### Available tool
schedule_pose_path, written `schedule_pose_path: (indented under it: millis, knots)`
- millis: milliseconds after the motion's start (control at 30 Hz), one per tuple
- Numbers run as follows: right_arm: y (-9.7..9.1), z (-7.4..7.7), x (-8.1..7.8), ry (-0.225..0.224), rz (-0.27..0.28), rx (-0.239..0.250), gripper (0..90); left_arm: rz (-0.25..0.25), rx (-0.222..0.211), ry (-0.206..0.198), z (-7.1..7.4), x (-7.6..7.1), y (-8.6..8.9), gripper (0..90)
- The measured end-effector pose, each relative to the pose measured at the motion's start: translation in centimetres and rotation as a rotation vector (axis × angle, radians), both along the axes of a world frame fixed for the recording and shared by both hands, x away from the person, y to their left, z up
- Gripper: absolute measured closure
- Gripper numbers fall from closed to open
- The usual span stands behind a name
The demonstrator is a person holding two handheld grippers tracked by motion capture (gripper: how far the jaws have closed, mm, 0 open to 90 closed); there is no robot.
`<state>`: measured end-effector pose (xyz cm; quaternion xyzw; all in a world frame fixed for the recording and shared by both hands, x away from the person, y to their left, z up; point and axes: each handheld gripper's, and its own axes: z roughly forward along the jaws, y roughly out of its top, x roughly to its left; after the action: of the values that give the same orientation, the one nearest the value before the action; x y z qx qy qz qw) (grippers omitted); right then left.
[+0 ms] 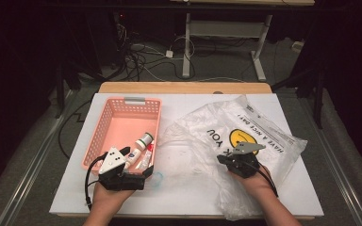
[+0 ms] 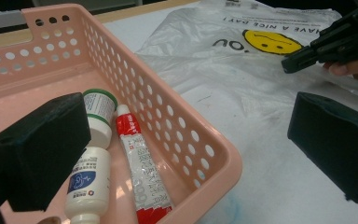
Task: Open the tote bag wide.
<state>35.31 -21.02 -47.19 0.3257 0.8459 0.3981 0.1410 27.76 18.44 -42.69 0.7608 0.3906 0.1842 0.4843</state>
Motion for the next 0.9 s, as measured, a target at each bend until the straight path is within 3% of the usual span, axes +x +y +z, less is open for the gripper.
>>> schedule_pose_path:
  millis: [400, 700, 900]
  knots:
    - [-1.3, 2.8, -0.9, -0.134, -0.016, 0.098, 90.0, 0.002, 0.007, 0.004, -0.2, 0.2, 0.2, 0.0]
    - [-2.3, 4.6, -0.4, -0.170, -0.057, 0.127, 90.0, 0.011, 0.008, 0.003, -0.1, 0.3, 0.5, 0.0]
    - [-2.3, 6.0, 0.1, -0.210, -0.083, 0.182, 90.0, 0.024, 0.002, 0.003, 0.1, 0.5, 1.0, 0.0]
